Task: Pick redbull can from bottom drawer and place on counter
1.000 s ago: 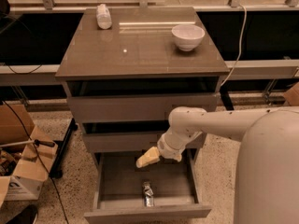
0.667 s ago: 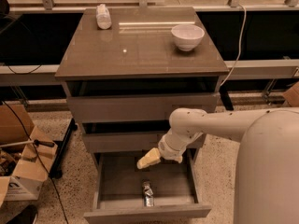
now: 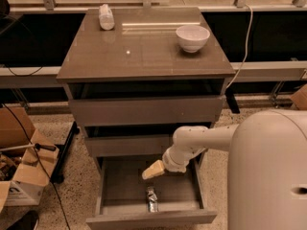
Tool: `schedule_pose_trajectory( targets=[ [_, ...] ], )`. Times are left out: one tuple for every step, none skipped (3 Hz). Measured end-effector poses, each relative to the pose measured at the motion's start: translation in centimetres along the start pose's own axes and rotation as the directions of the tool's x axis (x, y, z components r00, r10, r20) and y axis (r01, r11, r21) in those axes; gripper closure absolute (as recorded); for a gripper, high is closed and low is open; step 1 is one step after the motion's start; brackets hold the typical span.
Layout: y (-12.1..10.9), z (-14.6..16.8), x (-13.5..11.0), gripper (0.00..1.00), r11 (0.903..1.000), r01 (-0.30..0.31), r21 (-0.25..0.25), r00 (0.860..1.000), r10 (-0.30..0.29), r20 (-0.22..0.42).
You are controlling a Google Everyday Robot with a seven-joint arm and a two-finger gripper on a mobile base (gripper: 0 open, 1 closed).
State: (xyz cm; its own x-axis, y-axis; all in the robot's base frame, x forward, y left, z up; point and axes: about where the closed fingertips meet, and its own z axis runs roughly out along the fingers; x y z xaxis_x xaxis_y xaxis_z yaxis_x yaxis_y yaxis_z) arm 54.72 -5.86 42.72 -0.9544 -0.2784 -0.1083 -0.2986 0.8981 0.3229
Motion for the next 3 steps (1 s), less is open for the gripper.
schedule_pose_trajectory(
  targets=[
    [-3.3,4.1,-0.1,0.00,0.9988,-0.049,0.003,0.999,0.049,0.020],
    [-6.3,8.5,0.3,0.00,0.9864,-0.150,-0.068,0.988,0.151,0.014],
    [-7.2,10.4,-0.5,0.00,0.9789,-0.185,-0.087,0.982,0.187,0.019]
  ],
)
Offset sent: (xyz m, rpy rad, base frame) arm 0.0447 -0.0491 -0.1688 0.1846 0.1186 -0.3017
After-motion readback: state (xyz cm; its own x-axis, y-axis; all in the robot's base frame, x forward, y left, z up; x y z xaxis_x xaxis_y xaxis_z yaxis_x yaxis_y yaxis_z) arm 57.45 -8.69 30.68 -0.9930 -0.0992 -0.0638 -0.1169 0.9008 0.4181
